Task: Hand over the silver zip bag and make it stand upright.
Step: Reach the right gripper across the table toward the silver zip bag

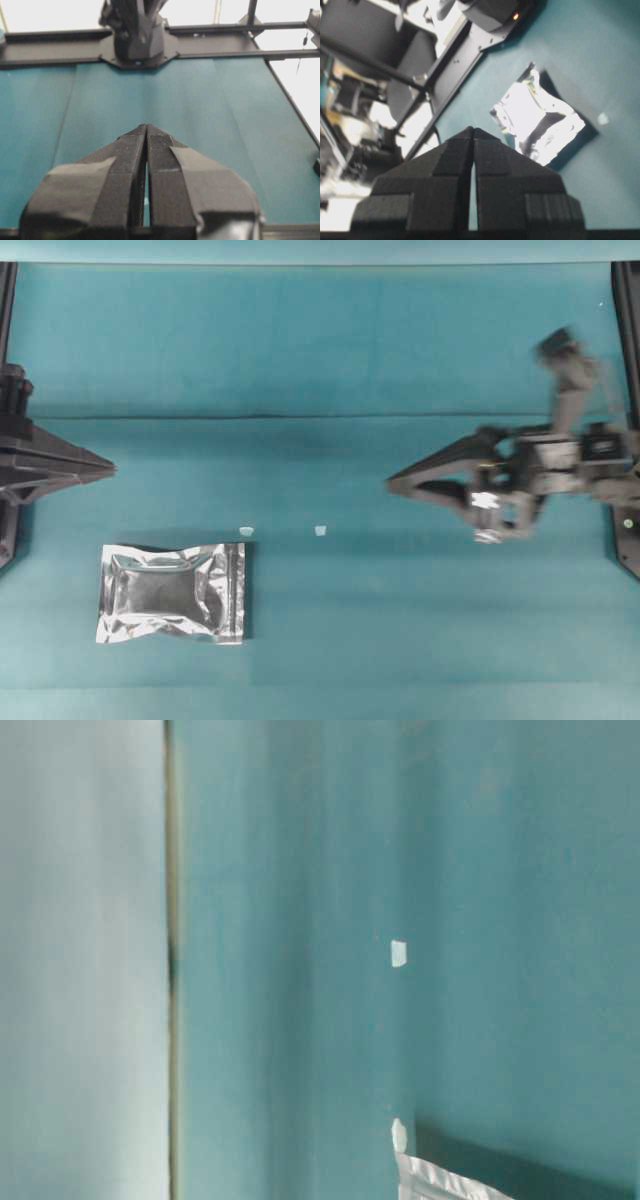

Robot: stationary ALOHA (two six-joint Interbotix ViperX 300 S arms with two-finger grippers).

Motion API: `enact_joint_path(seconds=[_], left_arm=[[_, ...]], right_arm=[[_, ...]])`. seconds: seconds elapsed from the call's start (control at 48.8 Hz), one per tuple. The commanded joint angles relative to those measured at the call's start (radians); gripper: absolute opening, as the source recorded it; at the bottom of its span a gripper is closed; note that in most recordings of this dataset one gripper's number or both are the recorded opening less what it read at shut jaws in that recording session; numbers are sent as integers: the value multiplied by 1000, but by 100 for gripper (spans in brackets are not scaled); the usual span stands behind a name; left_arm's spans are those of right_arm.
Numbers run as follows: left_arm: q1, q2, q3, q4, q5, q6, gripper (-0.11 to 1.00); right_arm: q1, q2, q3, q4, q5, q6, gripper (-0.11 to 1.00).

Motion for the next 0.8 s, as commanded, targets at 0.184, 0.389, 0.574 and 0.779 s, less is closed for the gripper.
enact_joint_path(seconds=[0.184,0.389,0.574,0.779], left_arm=[[-2,0,-28,3,34,-11,0],[-2,-2,-28,3,35,-11,0],[0,-6,-29,3,34,-14,0],[2,-9,-26,3,35,-14,0]], right_arm=[[34,232,-114,17,-87,153,0],[60,353,-147,46,-175,261,0],[112,443,-196,130,-183,370,8],[164,545,-276,250,-158,443,58]])
